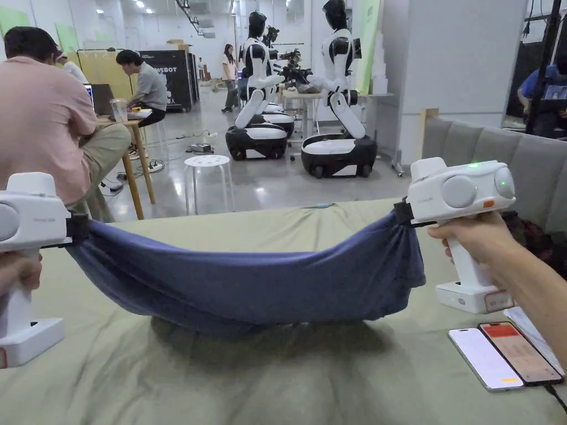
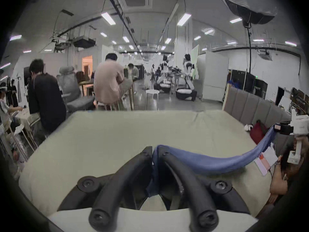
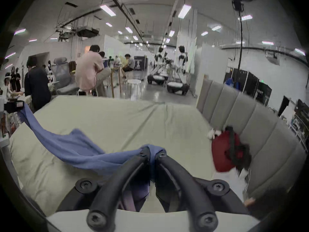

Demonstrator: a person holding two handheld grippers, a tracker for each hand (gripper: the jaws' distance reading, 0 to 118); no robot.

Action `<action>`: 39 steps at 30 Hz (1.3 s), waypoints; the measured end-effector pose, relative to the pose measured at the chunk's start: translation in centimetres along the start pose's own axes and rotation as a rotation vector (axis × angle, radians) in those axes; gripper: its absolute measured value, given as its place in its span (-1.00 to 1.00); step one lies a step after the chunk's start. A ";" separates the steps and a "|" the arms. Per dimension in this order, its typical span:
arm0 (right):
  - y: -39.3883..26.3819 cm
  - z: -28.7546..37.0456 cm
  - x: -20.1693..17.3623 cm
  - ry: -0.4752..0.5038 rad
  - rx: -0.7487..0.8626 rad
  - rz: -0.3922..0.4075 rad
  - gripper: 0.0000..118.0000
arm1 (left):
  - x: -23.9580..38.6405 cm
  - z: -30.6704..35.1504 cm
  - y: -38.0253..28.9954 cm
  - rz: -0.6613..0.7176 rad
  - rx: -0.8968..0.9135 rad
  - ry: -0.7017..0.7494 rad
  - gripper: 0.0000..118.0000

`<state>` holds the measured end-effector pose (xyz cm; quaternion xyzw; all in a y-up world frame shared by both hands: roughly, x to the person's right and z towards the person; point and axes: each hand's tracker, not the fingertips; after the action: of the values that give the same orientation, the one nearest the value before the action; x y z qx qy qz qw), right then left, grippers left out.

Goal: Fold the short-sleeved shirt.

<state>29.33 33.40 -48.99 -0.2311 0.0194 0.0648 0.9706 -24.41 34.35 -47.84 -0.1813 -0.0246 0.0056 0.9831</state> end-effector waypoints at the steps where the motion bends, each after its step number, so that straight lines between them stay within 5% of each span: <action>1: 1.3 0.0 0.1 -0.007 0.021 0.004 -0.91 | -0.1 -0.4 1.3 -0.006 0.020 0.004 -0.91; 19: 23.7 -3.2 2.9 -0.092 0.309 -0.090 -0.91 | -1.5 -9.5 20.6 0.022 0.203 0.114 -0.92; 26: 30.4 -2.1 3.6 -0.118 0.432 -0.197 -0.91 | -0.6 -9.2 26.0 0.011 0.282 0.150 -0.92; 32: 30.1 -2.1 3.8 -0.127 0.464 -0.137 -0.91 | -1.3 -8.4 25.9 0.006 0.367 0.139 -0.92; 39: 23.5 -7.5 3.4 -0.079 0.356 -0.152 -0.91 | -2.2 -12.3 20.0 0.018 0.238 0.114 -0.92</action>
<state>29.52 51.20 -66.41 -0.0537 -0.0252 -0.0041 0.9982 -26.01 48.59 -66.55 -0.0636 0.0340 0.0071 0.9974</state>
